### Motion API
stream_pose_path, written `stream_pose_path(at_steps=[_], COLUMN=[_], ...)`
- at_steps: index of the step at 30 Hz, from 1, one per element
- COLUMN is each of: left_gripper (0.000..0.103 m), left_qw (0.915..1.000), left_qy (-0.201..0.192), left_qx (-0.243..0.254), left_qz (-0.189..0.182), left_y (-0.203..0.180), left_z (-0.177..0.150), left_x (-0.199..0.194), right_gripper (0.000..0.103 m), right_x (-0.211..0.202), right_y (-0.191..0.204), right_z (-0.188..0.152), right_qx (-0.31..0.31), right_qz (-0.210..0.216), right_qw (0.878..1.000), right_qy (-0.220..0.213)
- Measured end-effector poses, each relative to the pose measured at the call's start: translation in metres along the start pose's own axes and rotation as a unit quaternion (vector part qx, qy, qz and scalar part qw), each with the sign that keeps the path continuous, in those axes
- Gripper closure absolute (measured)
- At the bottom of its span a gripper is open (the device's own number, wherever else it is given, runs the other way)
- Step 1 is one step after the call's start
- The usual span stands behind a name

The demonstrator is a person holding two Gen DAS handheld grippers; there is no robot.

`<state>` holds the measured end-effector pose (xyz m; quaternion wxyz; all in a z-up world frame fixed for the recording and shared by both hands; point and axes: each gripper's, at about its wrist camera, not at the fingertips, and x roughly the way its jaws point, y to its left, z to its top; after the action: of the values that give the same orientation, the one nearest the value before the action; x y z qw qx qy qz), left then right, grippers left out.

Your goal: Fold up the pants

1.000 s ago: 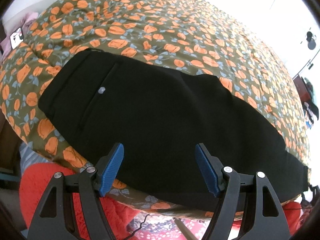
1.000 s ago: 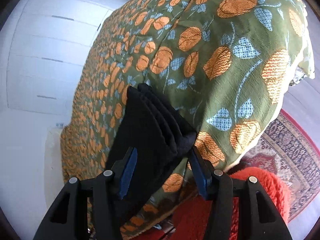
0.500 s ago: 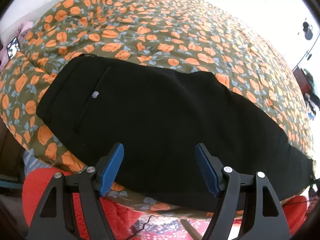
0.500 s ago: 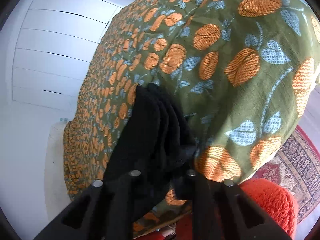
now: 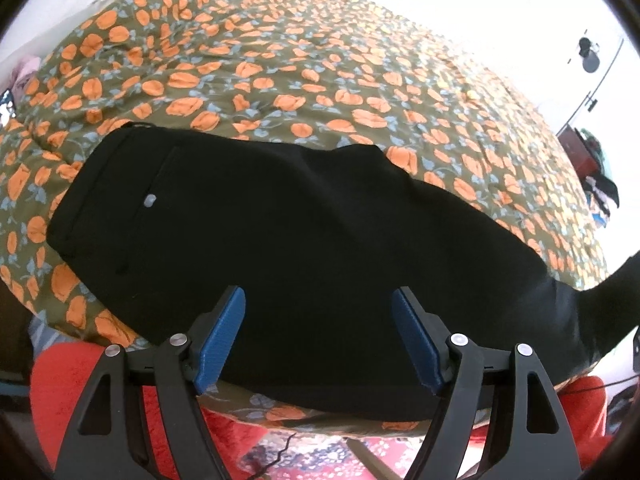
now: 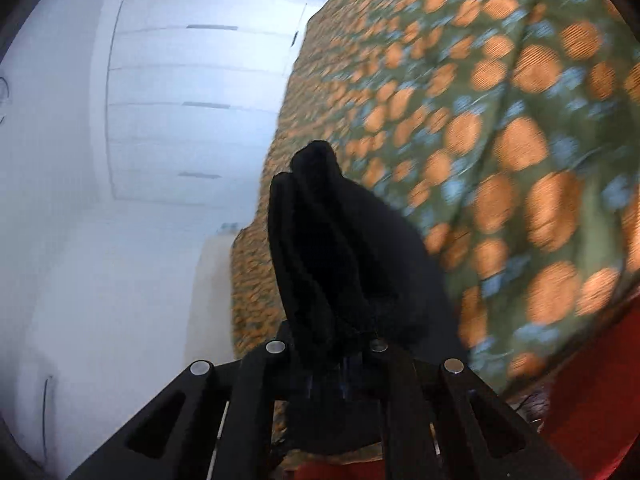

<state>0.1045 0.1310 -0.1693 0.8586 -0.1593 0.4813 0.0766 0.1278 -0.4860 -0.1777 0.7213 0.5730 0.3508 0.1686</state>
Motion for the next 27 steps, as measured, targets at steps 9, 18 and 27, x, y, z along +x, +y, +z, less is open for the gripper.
stream_pose_path(at_steps=[9, 18, 27], left_gripper=[0.025, 0.025, 0.025], left_qw=[0.9998, 0.9988, 0.9983], left_qy=[0.009, 0.004, 0.0], left_qx=[-0.013, -0.038, -0.049], left_qz=[-0.016, -0.03, -0.03], left_y=[0.015, 0.034, 0.043], left_z=[-0.007, -0.009, -0.009], left_x=[0.006, 0.003, 0.003], right_gripper=[0.092, 0.092, 0.086], right_x=[0.106, 0.219, 0.32], right_y=[0.031, 0.054, 0.08], right_z=[-0.073, -0.152, -0.255], right_qx=[0.018, 0.029, -0.129], right_qz=[0.037, 0.052, -0.017], right_qw=[0.995, 0.98, 0.951], right_qy=[0.09, 0.188, 0.281])
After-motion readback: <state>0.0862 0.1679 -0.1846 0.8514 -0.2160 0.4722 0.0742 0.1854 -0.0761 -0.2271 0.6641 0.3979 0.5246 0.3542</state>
